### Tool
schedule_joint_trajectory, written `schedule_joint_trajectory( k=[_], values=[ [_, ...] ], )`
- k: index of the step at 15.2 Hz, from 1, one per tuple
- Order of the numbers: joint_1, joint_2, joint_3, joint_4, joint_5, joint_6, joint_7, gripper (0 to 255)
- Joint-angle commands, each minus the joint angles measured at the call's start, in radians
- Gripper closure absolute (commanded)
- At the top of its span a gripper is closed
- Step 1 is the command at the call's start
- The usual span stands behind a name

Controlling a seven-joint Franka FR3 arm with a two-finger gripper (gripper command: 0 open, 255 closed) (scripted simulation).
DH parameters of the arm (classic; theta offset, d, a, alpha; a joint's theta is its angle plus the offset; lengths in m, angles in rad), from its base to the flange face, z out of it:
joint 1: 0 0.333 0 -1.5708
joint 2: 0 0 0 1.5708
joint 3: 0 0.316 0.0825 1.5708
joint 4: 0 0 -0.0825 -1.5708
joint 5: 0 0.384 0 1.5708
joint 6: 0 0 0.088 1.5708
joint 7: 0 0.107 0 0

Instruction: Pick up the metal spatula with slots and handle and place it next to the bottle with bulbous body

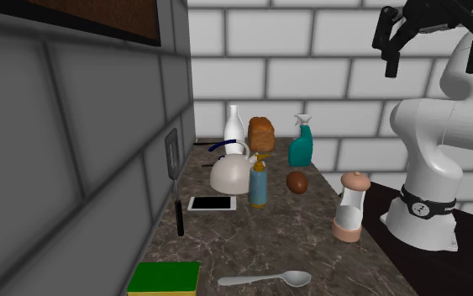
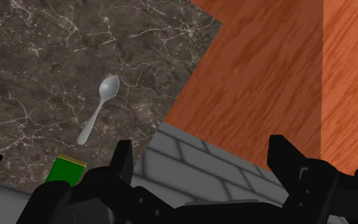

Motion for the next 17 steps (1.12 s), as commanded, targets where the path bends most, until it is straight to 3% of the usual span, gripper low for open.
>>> schedule_joint_trajectory(
  k=[1, 9, 17],
  values=[
    [0.0, 0.0, 0.0, 0.0, 0.0, 0.0, 0.0, 0],
    [-0.09, 0.091, 0.009, -0.159, -0.083, 0.335, 0.099, 0],
    [-0.2, 0.269, 0.013, -0.23, -0.189, 0.666, 0.234, 0]
  ],
)
